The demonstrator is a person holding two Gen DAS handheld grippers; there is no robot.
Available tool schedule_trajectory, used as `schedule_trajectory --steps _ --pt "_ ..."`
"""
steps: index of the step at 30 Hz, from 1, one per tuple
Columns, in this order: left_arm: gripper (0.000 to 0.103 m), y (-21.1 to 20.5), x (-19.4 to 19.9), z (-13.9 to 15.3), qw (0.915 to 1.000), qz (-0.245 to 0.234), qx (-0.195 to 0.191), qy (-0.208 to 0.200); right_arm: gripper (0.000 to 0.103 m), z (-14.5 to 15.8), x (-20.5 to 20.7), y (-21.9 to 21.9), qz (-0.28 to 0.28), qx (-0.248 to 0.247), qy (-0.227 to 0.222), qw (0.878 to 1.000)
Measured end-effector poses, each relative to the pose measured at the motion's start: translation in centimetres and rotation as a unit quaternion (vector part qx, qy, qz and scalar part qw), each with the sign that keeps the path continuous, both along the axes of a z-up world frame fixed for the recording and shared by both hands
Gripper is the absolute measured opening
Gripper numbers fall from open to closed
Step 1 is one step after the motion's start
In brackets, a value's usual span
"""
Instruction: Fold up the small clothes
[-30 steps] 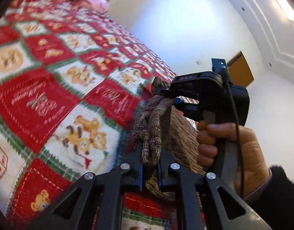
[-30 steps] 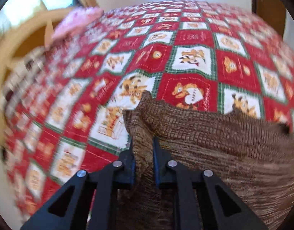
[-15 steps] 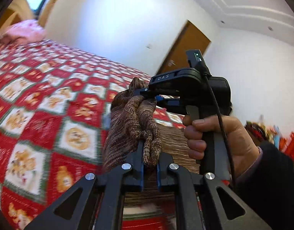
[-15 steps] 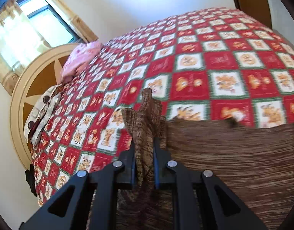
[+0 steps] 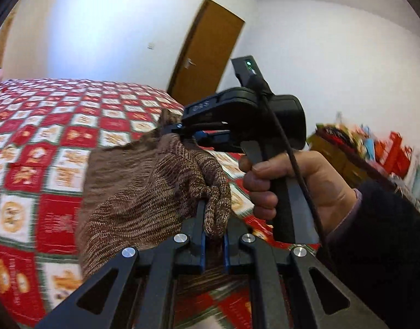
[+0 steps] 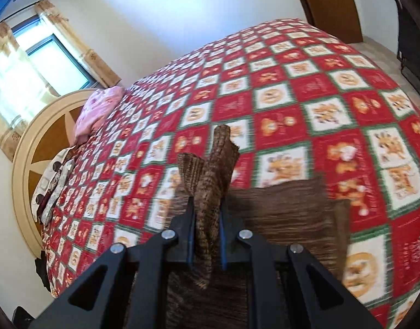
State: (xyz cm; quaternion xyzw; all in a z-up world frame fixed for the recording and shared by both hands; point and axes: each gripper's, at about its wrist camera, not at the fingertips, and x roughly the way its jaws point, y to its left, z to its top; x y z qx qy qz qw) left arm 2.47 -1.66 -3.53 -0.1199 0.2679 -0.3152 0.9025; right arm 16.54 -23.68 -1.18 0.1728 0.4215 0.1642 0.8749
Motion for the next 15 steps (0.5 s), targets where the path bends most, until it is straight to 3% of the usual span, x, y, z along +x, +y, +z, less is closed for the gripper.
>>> schedule_trajectory --steps 8,15 --pt "0.008 -4.9 -0.2 -2.4 0.998 -0.043 0.039 0.028 0.016 -2.9 -0.2 -5.6 -0.015 0.018 0.019 1.0" --pt "0.008 -6.8 -0.5 -4.1 0.9954 -0.046 0.065 0.052 0.017 -5.6 0.2 -8.1 -0.008 0.033 0.036 0.999"
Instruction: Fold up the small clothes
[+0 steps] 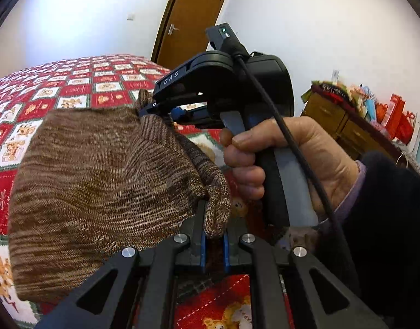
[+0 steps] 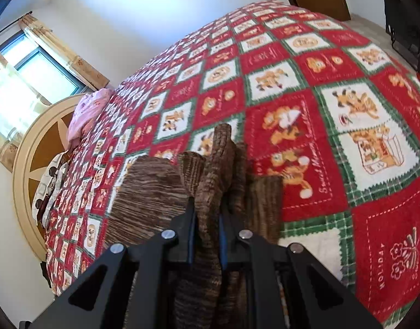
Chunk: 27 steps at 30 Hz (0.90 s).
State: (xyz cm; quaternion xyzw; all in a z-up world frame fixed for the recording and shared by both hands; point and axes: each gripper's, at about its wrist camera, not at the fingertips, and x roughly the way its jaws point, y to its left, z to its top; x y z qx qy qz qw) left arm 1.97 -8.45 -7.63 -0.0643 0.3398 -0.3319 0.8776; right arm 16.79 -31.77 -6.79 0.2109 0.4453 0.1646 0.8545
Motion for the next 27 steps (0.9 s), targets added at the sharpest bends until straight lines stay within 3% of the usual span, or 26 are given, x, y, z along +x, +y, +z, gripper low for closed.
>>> schedule_trajectory --steps 7,10,13,14,15,16,18,20,22,24,27 --pt "0.009 -0.5 -0.1 -0.3 0.9996 0.004 0.026 0.013 0.023 -1.4 -0.3 -1.4 -0.012 0.012 0.01 1.0" --pt "0.01 0.2 -0.3 0.1 0.9992 -0.004 0.032 0.022 0.047 -0.9 -0.7 -2.0 -0.039 -0.013 0.01 0.999" --pt "0.013 2.7 -0.5 0.8 0.9983 -0.035 0.018 0.044 0.047 1.3 -2.7 -3.4 -0.095 -0.063 -0.014 0.993" --pt "0.015 4.0 -0.6 1.1 0.9983 -0.036 0.01 0.044 0.042 2.5 -3.9 -3.7 -0.108 -0.08 -0.035 0.99" --pt "0.022 5.9 -0.9 1.7 0.9989 -0.027 -0.005 0.039 0.039 3.4 -4.9 -3.7 -0.109 -0.092 -0.051 0.988" --pt "0.036 7.5 -1.1 2.3 0.9995 -0.009 -0.011 0.03 0.032 4.5 -6.3 -3.1 -0.098 -0.108 -0.071 0.987" --pt "0.058 10.3 -1.4 3.8 0.9993 0.029 -0.025 0.005 0.031 5.5 -8.3 -1.6 -0.062 -0.119 -0.089 0.987" --pt "0.061 12.1 -1.2 4.9 0.9971 0.064 -0.036 -0.017 0.031 5.6 -10.2 0.8 -0.017 -0.142 -0.095 0.985" --pt "0.061 12.7 -0.4 5.2 0.9955 0.091 -0.014 -0.024 0.031 5.1 -11.1 2.7 0.007 -0.155 -0.094 0.983" --pt "0.061 12.6 0.7 3.9 0.9918 0.118 0.043 -0.02 0.031 4.2 -11.9 4.4 0.024 -0.16 -0.085 0.983" --pt "0.061 12.4 2.4 1.6 0.9842 0.145 0.1 0.016 0.031 2.6 -13.0 5.5 0.034 -0.167 -0.068 0.983"
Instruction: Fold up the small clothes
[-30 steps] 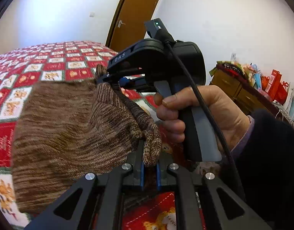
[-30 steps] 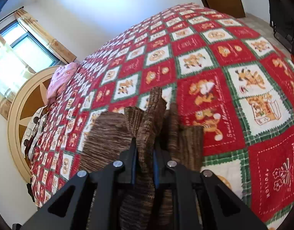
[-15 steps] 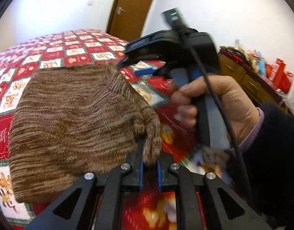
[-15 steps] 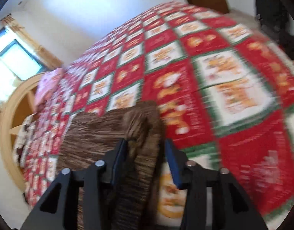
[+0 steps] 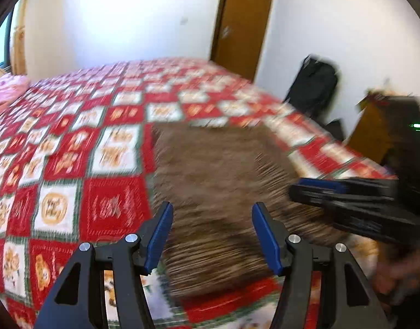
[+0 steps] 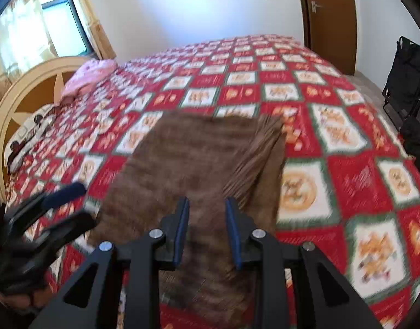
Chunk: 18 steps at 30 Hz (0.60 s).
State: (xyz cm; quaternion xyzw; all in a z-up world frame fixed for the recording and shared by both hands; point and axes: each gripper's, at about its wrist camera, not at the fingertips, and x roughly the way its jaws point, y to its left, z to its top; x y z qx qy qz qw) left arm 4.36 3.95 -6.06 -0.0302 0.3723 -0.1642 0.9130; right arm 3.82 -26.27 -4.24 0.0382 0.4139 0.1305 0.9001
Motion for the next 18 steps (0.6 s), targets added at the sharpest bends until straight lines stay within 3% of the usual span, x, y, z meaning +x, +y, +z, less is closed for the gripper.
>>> schedule_trajectory --steps 3,9,14,16,18 --pt "0.061 0.0 0.3 -1.9 0.9992 0.022 0.014 0.03 0.03 -1.5 -0.9 0.6 -0.011 -0.033 0.016 0.999" --pt "0.061 0.0 -0.6 -3.4 0.997 0.032 0.059 0.037 0.028 -2.6 -2.0 1.2 -0.026 -0.066 0.019 0.997" --pt "0.061 0.7 -1.1 -2.9 0.9962 0.036 0.076 0.025 0.019 -2.6 -2.2 2.0 -0.042 -0.118 0.014 0.992" --pt "0.061 0.9 -1.5 -2.5 0.9953 0.042 0.085 0.019 0.021 -1.6 -3.3 2.5 -0.061 -0.141 0.001 0.988" --pt "0.061 1.1 -1.7 -2.1 0.9944 0.051 0.091 0.017 0.022 -0.8 -5.1 3.0 -0.058 -0.128 -0.016 0.99"
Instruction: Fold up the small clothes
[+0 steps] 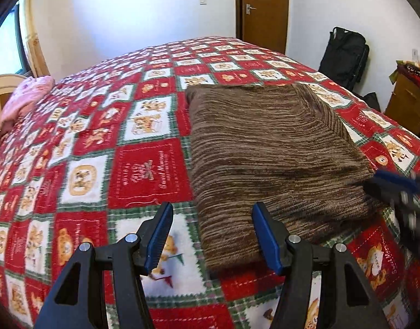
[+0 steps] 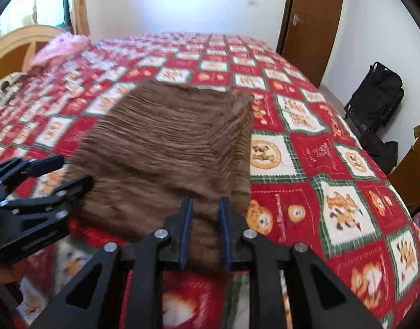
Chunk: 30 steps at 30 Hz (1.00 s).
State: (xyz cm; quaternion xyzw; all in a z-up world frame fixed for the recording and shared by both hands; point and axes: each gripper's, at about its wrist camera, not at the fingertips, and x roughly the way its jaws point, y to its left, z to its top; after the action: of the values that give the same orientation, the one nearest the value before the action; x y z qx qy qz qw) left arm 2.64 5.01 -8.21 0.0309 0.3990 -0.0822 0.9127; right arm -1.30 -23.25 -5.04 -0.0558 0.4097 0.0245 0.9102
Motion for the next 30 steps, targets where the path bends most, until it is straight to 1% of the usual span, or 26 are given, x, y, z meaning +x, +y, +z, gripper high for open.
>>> schedule_trajectory --steps 3,5,6,8,9,11,13,15,17,18,20,21,23,25,26,28,30 --pt "0.061 0.2 0.1 0.2 0.9998 0.017 0.013 0.001 0.022 -1.1 -1.1 0.6 0.007 0.008 0.018 1.0" --pt "0.062 0.4 0.2 0.2 0.9994 0.026 0.021 0.012 0.022 -2.2 -1.1 0.9 0.004 -0.01 0.023 1.0" --pt "0.062 0.6 0.2 0.2 0.9995 0.025 0.016 0.013 0.023 -2.5 -1.1 0.9 0.002 -0.015 0.024 1.0" --pt "0.062 1.3 0.0 0.4 0.9995 0.027 -0.002 0.014 0.025 -2.4 -0.9 0.7 -0.002 -0.004 0.028 1.0" --pt "0.062 1.5 -0.1 0.4 0.9994 0.032 -0.004 0.014 0.026 -2.4 -0.8 0.6 -0.002 0.0 0.032 0.999" --pt "0.062 2.0 -0.2 0.6 0.9992 0.038 -0.002 0.012 0.026 -2.5 -0.8 0.4 -0.002 -0.001 0.043 0.999" --pt "0.062 2.2 -0.3 1.0 0.9992 0.038 0.011 0.004 0.027 -2.0 -1.3 0.2 -0.007 0.002 0.048 0.999" --pt "0.062 2.3 -0.2 1.3 0.9987 0.04 0.029 -0.008 0.028 -1.0 -2.5 -0.3 -0.013 0.014 0.035 0.999" --pt "0.062 2.4 0.0 1.6 0.9984 0.043 0.034 -0.012 0.033 0.1 -3.5 -0.9 -0.018 0.026 0.017 0.999" --pt "0.062 2.5 0.2 1.7 0.9985 0.044 0.032 -0.011 0.034 0.8 -3.9 -1.2 -0.023 0.031 0.007 0.999" --pt "0.062 2.6 0.6 1.8 0.9987 0.044 0.023 -0.009 0.04 1.8 -4.2 -1.7 -0.029 0.042 -0.009 0.999" --pt "0.062 2.7 0.7 1.8 0.999 0.041 0.017 -0.006 0.042 2.4 -4.1 -2.1 -0.032 0.052 -0.016 0.998" --pt "0.062 2.5 0.8 1.7 0.9997 0.022 -0.004 0.002 0.051 3.0 -3.7 -2.5 -0.035 0.066 -0.02 0.997" --pt "0.062 2.4 0.9 1.4 0.9997 0.012 -0.02 0.012 0.051 3.0 -2.9 -2.7 -0.043 0.081 -0.019 0.996" --pt "0.062 2.4 1.0 1.1 0.9991 0.008 -0.034 0.022 0.051 2.8 -2.5 -2.8 -0.045 0.088 -0.016 0.995" --pt "0.062 3.0 1.2 0.6 0.9947 -0.009 -0.089 0.051 0.051 2.3 -2.1 -2.9 -0.046 0.101 -0.009 0.994" --pt "0.062 4.0 1.6 -0.1 0.986 -0.018 -0.146 0.079 0.051 1.4 -1.7 -2.9 -0.044 0.115 0.005 0.992"
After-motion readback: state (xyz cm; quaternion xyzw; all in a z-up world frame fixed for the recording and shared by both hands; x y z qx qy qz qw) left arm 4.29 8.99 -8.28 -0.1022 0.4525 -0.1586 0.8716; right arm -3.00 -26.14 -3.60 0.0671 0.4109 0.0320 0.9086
